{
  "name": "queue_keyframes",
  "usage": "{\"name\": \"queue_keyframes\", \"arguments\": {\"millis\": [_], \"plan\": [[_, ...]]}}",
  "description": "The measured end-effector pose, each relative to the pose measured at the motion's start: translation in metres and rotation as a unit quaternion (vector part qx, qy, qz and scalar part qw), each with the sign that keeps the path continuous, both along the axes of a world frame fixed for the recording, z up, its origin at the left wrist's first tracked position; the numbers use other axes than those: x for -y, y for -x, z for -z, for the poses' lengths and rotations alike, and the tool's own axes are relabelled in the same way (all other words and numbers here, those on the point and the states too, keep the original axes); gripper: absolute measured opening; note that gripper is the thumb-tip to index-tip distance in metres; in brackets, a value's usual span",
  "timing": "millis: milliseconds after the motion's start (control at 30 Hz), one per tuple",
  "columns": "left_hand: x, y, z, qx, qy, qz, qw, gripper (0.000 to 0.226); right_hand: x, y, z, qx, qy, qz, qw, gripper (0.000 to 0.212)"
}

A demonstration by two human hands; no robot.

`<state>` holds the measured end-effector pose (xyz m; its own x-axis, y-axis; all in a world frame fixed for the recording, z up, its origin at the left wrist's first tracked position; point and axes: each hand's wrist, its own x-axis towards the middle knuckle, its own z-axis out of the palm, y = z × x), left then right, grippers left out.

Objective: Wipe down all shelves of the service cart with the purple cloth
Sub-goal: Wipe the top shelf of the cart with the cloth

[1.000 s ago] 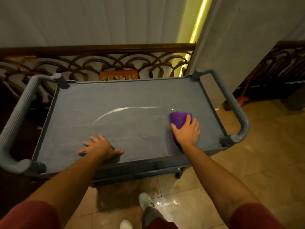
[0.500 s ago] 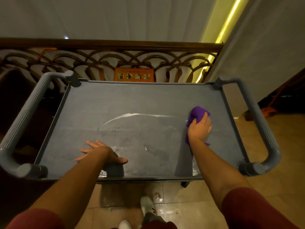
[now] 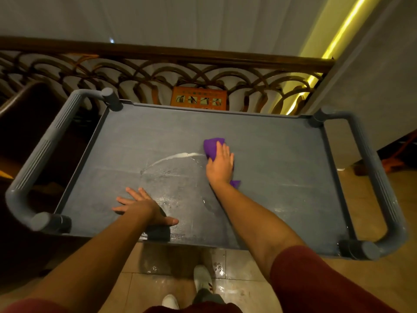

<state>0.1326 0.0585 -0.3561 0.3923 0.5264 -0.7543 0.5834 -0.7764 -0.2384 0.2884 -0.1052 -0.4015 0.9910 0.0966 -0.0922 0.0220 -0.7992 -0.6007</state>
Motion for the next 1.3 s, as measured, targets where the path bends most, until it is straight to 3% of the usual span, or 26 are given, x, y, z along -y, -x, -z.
{"name": "queue_keyframes", "arguments": {"millis": [100,233,400,600,900,1133,1200,1300], "plan": [[-0.013,0.003,-0.003,0.003,-0.018,0.063,0.998,0.159,0.030,-0.016,-0.011,0.030,-0.065,0.066,0.995,0.063],[-0.052,0.011,-0.013,0.038,-0.071,0.149,0.986,0.136,0.081,-0.042,-0.013,0.059,-0.014,0.165,0.984,0.063],[-0.098,0.042,-0.008,0.050,-0.097,0.033,0.993,0.157,0.057,-0.033,0.002,0.008,-0.044,0.165,0.985,0.070],[-0.113,0.066,0.005,0.089,-0.003,0.008,0.996,0.156,-0.010,-0.031,0.005,-0.002,-0.075,0.078,0.994,0.065],[-0.144,0.093,0.005,0.159,0.096,0.027,0.982,0.141,-0.150,0.015,0.003,-0.055,-0.132,-0.185,0.972,0.065],[-0.145,0.090,0.003,0.153,0.078,0.021,0.985,0.146,-0.157,0.021,-0.005,-0.039,-0.035,-0.344,0.938,0.065],[-0.144,0.083,-0.001,0.132,0.056,0.034,0.989,0.144,-0.157,0.014,-0.011,0.003,0.029,-0.343,0.939,0.069],[-0.147,0.077,-0.006,0.133,0.008,0.048,0.990,0.129,-0.161,0.026,-0.018,0.034,0.042,-0.215,0.975,0.072]]}}
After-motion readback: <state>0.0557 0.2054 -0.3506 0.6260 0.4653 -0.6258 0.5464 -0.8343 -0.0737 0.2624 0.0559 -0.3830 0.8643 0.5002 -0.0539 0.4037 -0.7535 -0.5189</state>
